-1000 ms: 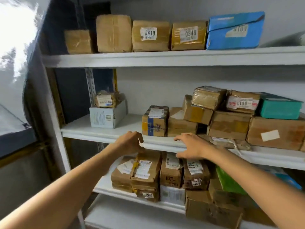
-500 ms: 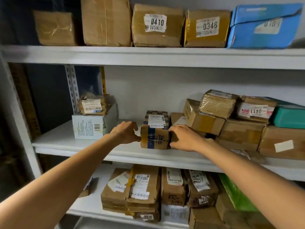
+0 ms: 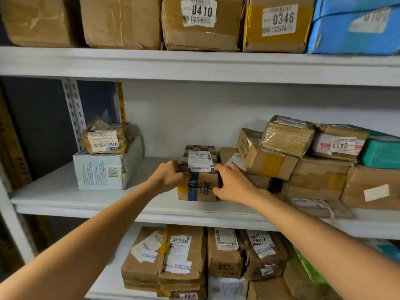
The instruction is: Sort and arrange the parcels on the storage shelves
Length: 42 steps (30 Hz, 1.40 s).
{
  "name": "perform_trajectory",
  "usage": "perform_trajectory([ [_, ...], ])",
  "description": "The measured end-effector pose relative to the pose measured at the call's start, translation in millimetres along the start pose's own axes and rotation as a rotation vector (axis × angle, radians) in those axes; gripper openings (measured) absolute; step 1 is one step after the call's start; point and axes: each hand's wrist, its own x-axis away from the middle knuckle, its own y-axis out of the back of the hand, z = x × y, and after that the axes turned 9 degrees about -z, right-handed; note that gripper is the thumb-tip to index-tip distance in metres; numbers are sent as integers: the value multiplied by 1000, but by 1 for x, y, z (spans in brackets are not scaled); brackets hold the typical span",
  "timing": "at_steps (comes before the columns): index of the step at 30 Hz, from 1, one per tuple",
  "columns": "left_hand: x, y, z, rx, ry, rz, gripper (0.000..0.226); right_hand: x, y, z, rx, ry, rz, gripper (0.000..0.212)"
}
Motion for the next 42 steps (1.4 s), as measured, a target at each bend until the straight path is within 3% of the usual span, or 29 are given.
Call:
perform_trajectory([
  [5,6,-3,7,134,100,-84,46,-1,-9,21,-107,-141,-220,18],
  [12,24,0,12,482,247,-96,36,-7,-19,30,-415,-347,-321,39],
  [16,29,4,12,655,303,41,73,-10,-20,25,-532,-381,-215,57],
  [20,37,11,16,750,246,173,64,-5,-14,23,-566,-285,-10,81],
  [23,39,14,26,715,205,170,85,0,-13,25,-550,-270,63,111],
  [25,40,13,26,670,138,175,101,2,-16,27,-509,-252,66,118],
  [27,41,14,23,627,59,161,110,4,-19,29,-545,-224,32,110],
  [30,35,17,32,673,-14,104,107,3,-17,34,-573,-206,-62,86],
  [35,19,24,49,691,-149,45,103,1,-13,50,-596,-168,-205,122],
  [42,11,15,54,742,-261,92,104,14,-15,52,-575,-207,-373,110],
])
